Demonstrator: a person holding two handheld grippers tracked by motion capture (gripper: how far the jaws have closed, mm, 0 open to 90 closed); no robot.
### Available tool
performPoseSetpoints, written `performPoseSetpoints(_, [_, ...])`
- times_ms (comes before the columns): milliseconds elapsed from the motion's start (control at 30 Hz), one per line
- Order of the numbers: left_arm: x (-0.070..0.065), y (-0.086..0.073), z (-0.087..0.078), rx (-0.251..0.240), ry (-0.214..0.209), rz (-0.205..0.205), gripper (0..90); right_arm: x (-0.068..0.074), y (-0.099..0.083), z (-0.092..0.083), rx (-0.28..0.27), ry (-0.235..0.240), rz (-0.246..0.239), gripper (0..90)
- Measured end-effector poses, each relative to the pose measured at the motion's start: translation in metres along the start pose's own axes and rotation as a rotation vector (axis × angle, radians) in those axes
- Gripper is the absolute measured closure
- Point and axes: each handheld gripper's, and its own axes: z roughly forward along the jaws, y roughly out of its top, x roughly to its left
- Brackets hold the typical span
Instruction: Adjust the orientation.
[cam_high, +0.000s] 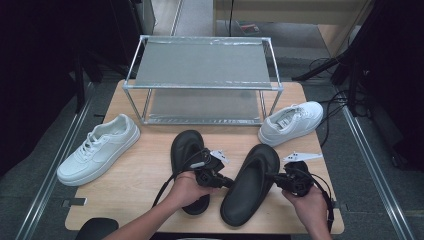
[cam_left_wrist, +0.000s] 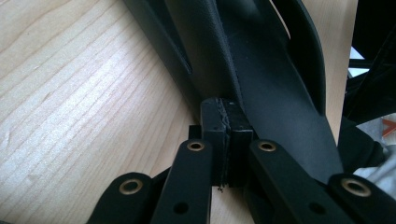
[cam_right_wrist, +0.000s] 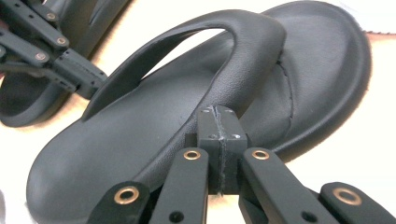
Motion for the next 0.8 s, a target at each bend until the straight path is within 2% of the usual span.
performPoseSetpoints(167, [0.002,0.002,-0.008,-0.045,-0.014,-0.012,87.3,-0.001,0.001,-0.002,-0.019,-0.007,0.007,90.0])
performPoseSetpoints(233, [0.002,0.003,-0.016,-0.063,-0.002,-0.005,86.0,-0.001,0.001,-0.006,-0.055,-0.004,0.025,81.5])
performPoseSetpoints(300, [0.004,0.005,-0.028,-0.091,0.009,-0.005,84.6,-0.001,0.001,-0.007,-0.067,0.012,0.04,76.8])
performPoseSetpoints(367, [0.006,0.006,-0.038,-0.115,0.011,-0.013,81.8,0.001,0.0,-0.004,-0.068,0.002,0.041,63.9])
performPoseSetpoints(433, [0.009,0.006,-0.05,-0.139,0.021,-0.019,71.8,0.002,0.0,-0.001,-0.06,-0.008,0.055,54.8])
performPoseSetpoints(500, [0.013,0.005,-0.062,-0.165,0.018,-0.034,65.1,0.004,-0.001,0.003,-0.06,-0.033,0.052,49.4])
performPoseSetpoints(633, [0.021,0.001,-0.081,-0.195,0.053,-0.055,53.7,0.005,0.0,0.011,-0.043,-0.037,0.07,46.7])
performPoseSetpoints(700, [0.027,-0.003,-0.091,-0.23,0.06,-0.061,51.6,0.006,0.001,0.016,-0.027,-0.051,0.068,46.9])
performPoseSetpoints(800, [0.034,-0.007,-0.099,-0.254,0.079,-0.083,51.1,0.007,0.002,0.02,-0.009,-0.064,0.062,50.9])
